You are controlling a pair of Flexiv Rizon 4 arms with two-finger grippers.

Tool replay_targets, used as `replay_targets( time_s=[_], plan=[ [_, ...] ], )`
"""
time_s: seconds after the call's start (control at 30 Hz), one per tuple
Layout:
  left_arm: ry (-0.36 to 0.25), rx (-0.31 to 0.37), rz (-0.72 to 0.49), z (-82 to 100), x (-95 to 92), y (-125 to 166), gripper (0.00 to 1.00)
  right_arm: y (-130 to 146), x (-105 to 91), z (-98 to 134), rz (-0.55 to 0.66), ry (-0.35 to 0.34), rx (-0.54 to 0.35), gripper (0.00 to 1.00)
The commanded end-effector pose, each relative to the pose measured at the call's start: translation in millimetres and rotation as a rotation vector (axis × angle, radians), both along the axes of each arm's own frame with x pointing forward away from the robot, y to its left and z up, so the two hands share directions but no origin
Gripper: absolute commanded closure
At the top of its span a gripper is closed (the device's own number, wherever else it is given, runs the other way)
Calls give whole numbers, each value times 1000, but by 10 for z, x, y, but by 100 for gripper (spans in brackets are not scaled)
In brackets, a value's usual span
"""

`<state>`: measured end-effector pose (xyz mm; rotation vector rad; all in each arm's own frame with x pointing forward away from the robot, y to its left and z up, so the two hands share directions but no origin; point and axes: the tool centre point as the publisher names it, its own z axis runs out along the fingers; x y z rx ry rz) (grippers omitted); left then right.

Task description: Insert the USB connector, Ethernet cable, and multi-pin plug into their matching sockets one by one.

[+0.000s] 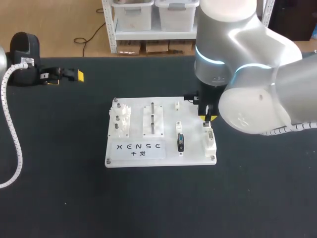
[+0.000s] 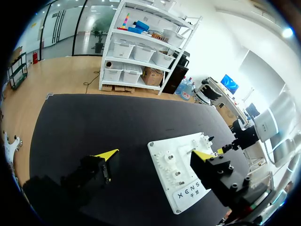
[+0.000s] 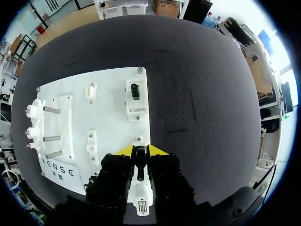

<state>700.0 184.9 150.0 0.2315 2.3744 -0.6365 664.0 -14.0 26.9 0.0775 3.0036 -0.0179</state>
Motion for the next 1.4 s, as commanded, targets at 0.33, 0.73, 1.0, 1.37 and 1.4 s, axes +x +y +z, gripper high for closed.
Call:
replay_targets(
  time_s=[0.33,0.73,1.0,1.37,1.4],
  plan=[
    [0,0,0,0,0,0,0,-46,-13,-29,-7,-1,-12,100],
    [0,0,0,0,0,0,0,-48,-32,-120,-16,19,-10,100],
    [0,0,0,0,0,0,0,-95,-1,-125,-47,46,39,100],
    [0,0,0,0,0,0,0,-99,63,-124,-51,56,49,100],
    [0,0,0,0,0,0,0,-101,64,-126,-51,57,48,100]
  ],
)
